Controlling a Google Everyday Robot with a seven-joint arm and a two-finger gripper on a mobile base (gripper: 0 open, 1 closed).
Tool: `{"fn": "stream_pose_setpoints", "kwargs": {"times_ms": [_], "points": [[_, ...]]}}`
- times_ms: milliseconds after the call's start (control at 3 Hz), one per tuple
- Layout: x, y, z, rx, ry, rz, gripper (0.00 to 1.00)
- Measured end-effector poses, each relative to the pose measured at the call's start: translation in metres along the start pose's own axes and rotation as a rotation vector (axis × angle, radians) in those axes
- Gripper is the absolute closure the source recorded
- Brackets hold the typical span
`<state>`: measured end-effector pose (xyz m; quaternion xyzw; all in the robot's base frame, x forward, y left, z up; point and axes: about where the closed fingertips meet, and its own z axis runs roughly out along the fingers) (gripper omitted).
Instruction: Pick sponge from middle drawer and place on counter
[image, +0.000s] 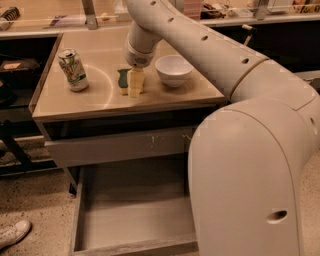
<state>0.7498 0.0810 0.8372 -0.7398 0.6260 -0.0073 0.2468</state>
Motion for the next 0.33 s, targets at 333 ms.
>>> {"fn": "stream_pose_setpoints", "kwargs": {"times_ms": [333], "points": [[0.0,0.0,0.0,0.0,0.0,0.0,0.0]]}}
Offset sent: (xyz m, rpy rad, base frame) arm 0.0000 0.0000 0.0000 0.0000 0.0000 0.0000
